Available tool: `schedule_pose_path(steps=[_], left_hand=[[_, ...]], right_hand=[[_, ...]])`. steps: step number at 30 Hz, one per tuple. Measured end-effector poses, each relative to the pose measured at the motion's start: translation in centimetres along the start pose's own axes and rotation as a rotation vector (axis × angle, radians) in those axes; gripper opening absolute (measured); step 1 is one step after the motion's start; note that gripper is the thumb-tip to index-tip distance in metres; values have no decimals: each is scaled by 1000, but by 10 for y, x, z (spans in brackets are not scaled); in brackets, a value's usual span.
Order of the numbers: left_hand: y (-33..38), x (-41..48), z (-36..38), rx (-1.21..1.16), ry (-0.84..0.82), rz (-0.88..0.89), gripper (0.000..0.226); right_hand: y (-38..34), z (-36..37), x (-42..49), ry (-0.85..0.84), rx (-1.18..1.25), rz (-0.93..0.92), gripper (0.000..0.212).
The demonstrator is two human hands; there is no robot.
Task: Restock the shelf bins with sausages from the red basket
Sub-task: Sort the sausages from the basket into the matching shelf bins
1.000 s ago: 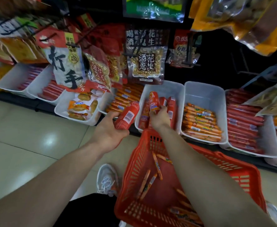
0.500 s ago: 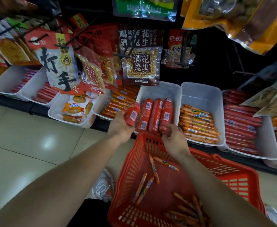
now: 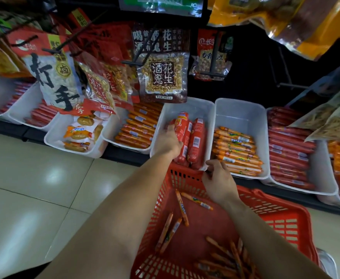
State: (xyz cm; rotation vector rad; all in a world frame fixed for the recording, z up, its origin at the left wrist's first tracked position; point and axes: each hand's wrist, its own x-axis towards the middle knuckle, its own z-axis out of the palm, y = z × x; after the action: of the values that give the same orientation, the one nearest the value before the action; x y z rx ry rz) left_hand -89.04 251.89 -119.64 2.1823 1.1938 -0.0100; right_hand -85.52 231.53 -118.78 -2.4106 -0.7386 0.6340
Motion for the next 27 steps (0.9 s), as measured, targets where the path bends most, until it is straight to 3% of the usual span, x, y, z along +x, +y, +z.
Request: schedule_pose_path(steps=[7,15,20,27], left_hand=[[-9,-42,-16,-41,-46,-22,53],[-20,-162,-34,-29,-24,74,32],[-44,-224,5,123,-212,122,35],[-69,-241,65,356,-484,187,54]], right_hand=[[-6,-19,-18,26,14,-17,42],[8,-51,-75,41,-53,-20,44],[57,-45,-114,-12,-98,68,44],[142,-23,-142,-249,-191,250,61]])
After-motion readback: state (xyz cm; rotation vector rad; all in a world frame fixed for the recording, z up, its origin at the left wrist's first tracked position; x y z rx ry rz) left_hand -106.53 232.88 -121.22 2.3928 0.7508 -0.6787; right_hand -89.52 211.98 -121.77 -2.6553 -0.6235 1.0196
